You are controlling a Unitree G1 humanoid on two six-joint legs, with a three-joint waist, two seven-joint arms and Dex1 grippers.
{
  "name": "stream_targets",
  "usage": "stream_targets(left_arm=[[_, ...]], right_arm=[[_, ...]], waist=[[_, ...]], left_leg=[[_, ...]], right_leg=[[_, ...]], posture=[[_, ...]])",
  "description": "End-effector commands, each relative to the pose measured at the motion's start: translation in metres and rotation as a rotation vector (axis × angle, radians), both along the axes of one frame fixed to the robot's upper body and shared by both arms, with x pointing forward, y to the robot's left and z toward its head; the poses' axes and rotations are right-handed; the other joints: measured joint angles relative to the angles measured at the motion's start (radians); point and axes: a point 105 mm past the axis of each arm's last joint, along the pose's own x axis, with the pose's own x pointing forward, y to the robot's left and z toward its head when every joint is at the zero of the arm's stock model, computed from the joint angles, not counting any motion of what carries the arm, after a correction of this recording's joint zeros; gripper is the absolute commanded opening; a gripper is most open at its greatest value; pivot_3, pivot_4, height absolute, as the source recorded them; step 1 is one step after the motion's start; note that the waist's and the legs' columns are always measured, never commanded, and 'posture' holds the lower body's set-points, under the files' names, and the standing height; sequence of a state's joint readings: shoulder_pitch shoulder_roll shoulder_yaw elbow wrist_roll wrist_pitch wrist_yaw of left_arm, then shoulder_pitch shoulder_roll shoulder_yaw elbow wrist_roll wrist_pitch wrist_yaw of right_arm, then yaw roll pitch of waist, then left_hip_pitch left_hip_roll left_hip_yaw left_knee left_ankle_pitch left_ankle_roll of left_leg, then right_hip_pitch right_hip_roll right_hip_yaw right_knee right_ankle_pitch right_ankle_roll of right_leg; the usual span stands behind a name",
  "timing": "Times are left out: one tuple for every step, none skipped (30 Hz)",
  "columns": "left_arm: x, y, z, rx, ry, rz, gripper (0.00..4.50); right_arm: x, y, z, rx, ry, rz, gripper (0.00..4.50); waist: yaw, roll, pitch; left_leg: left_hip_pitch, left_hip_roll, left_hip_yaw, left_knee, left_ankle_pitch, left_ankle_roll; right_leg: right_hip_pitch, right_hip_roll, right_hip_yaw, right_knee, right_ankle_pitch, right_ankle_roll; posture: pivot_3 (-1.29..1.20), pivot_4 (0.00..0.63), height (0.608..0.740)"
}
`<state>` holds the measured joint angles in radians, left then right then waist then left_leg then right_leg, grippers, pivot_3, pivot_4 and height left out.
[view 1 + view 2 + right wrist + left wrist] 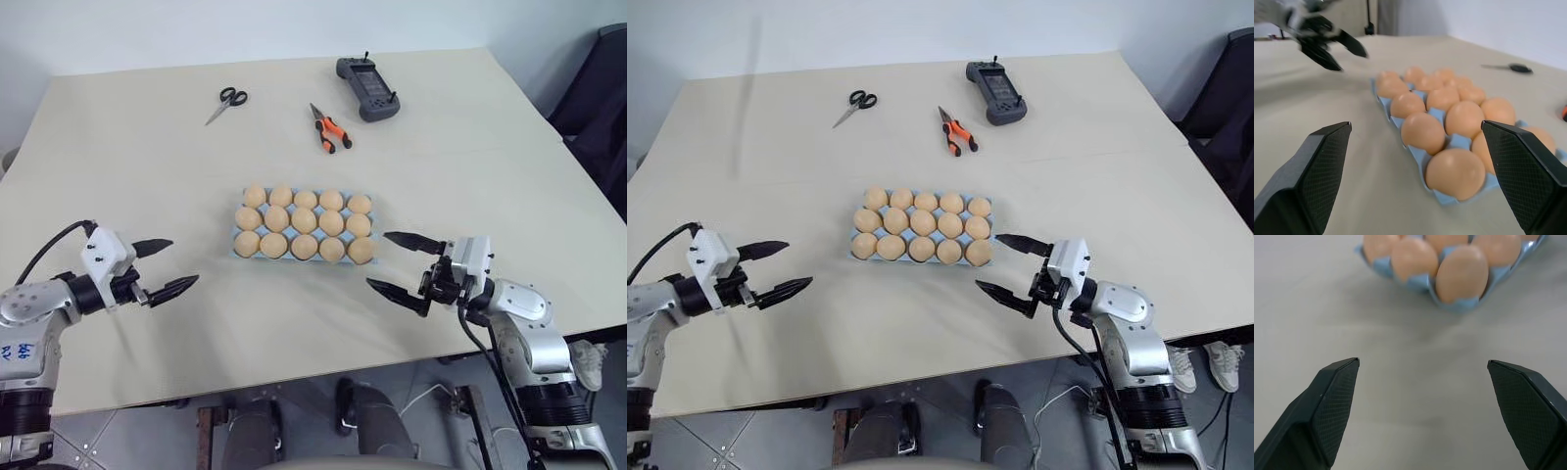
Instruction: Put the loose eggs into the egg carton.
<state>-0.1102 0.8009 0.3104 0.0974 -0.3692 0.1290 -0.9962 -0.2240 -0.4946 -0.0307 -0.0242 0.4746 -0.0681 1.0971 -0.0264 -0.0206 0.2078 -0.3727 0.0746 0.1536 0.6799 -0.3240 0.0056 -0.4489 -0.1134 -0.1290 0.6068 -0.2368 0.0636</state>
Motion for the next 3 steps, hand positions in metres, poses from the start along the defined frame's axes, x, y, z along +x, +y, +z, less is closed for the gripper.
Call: stream_targets(left_arm=[[-0.0103,-0.0081,0.0124,-0.021,-0.047,-0.035,4.46],[-0.0125,-0.0090,0.0106,-0.020,-0.041,-0.035,4.46],[-0.0144,-0.0097,0.0089,-0.015,-0.042,-0.031,4.46]], right_arm=[[-0.0018,-0.0021,0.0106,0.020,-0.053,0.010,4.50],[-0.0017,-0.0023,0.0106,0.020,-0.054,0.011,4.50],[-0.0011,-0.0027,0.0107,0.018,-0.054,0.011,4.50]], waist=[[-0.001,0.000,0.000],[-0.001,0.000,0.000],[-0.001,0.000,0.000]], left_leg=[[0.000,0.000,0.000,0.000,0.000,0.000],[0.000,0.000,0.000,0.000,0.000,0.000],[0.000,0.000,0.000,0.000,0.000,0.000]], right_leg=[[0.000,0.000,0.000,0.000,0.000,0.000],[0.000,0.000,0.000,0.000,0.000,0.000],[0.000,0.000,0.000,0.000,0.000,0.000]], posture=[[0.00,0.150,0.740],[0.00,0.150,0.740],[0.00,0.150,0.740]])
